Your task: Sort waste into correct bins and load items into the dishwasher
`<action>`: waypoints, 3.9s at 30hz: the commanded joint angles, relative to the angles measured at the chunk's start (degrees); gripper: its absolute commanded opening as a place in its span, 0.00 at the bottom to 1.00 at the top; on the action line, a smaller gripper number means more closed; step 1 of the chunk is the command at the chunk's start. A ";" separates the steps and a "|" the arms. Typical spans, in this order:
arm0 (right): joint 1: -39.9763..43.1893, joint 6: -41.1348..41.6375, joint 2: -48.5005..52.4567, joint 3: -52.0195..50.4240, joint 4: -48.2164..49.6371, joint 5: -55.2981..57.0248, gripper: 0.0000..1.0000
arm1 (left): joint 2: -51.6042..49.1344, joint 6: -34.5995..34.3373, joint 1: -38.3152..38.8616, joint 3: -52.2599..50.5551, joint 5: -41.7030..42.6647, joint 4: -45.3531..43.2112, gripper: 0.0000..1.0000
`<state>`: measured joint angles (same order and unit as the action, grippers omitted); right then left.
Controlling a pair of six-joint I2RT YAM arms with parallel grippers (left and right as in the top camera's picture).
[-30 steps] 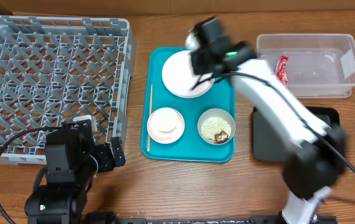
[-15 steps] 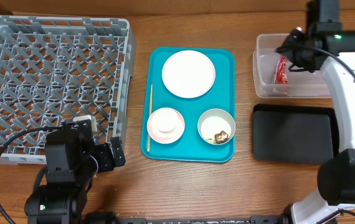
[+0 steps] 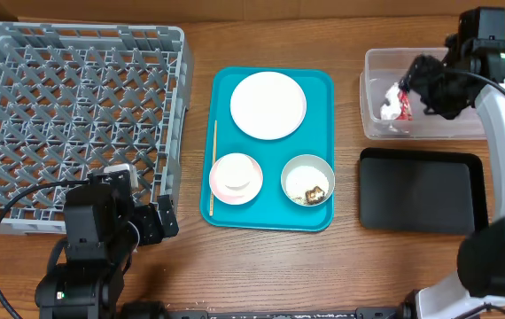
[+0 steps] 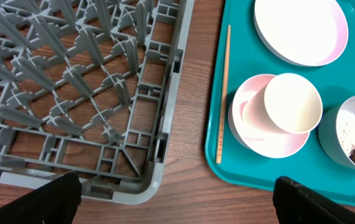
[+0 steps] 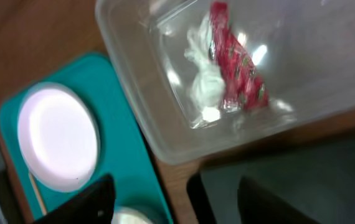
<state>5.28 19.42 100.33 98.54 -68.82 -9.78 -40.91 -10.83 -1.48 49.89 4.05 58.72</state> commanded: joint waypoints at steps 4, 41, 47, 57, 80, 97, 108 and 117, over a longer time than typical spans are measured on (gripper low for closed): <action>-3.67 -5.99 -10.43 -0.59 -8.07 -3.21 0.38 | 0.13 -0.98 0.04 1.38 0.42 -0.46 1.00; -53.77 -4.44 -9.92 -45.13 37.22 -3.39 0.04 | 0.13 -0.98 0.04 1.38 0.42 -0.17 1.00; -53.75 3.30 -7.78 -45.13 41.44 -2.84 0.04 | 0.13 -0.98 0.04 1.38 0.42 0.07 1.00; -53.68 21.05 -4.83 -45.35 43.19 -0.94 0.04 | 0.13 -0.98 0.04 1.38 0.42 0.81 1.00; -53.75 37.22 -1.84 -47.10 44.68 1.16 0.04 | 0.13 -0.96 0.04 1.38 0.42 1.51 1.00; -54.03 37.22 -1.81 -47.10 44.28 2.93 0.04 | 0.13 -0.98 0.04 1.38 0.42 1.51 1.00; -54.51 37.24 -0.74 -47.10 44.44 3.28 0.04 | 0.13 -0.98 0.04 1.38 0.42 1.51 1.00; -54.55 37.22 -0.33 -47.10 44.48 2.19 0.04 | 0.13 -0.96 0.04 1.38 0.39 1.51 1.00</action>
<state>-48.90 56.36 99.50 51.90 -24.62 -7.29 -40.91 -10.83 -1.48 49.95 4.08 60.25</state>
